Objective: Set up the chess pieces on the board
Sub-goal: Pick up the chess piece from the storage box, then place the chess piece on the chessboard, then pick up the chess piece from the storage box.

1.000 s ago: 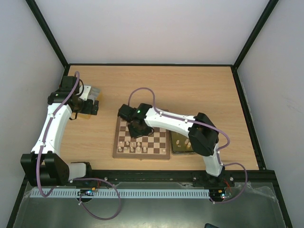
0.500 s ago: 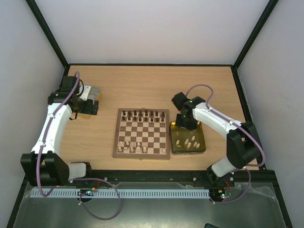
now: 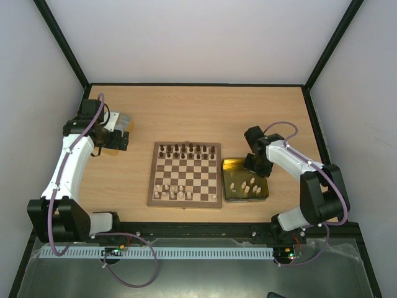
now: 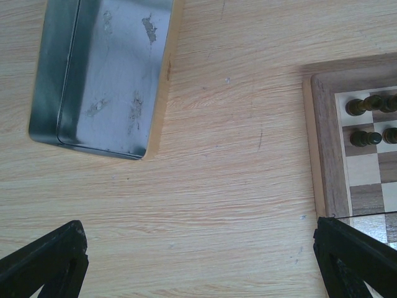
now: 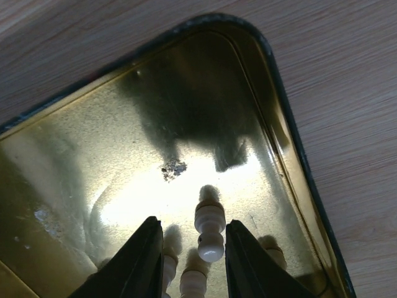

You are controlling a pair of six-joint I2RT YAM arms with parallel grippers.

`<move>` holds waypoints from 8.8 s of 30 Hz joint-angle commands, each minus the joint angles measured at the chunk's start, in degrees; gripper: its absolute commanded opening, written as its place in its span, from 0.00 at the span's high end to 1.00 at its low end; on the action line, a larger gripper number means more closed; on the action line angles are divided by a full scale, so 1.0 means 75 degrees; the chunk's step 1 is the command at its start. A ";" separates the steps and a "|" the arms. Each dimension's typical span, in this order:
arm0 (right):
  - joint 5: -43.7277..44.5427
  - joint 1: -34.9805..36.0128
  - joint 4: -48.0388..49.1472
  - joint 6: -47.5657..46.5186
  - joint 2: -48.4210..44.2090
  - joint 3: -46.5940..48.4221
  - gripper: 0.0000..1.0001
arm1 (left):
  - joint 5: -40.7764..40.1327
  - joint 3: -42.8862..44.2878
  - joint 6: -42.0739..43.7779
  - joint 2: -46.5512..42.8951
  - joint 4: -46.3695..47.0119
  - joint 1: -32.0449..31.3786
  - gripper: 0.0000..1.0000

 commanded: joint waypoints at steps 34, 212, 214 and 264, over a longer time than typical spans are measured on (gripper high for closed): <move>-0.0222 -0.0057 0.0470 -0.0122 -0.0089 -0.0784 0.90 | -0.0061 0.0165 -0.0045 0.0150 -0.0110 -0.0018 0.01; -0.0444 0.5725 -0.0854 0.0336 0.3675 0.4370 0.77 | -0.0143 0.0052 -0.0130 -0.0105 0.0105 -0.0047 0.01; -0.0446 0.5725 -0.0839 0.0335 0.3679 0.4390 0.77 | -0.0142 0.0055 -0.0131 -0.0102 0.0110 -0.0051 0.01; -0.0018 0.2251 -0.0532 0.0323 -0.0119 0.0706 0.78 | -0.0118 0.0283 -0.0115 0.0233 -0.0024 -0.0053 0.01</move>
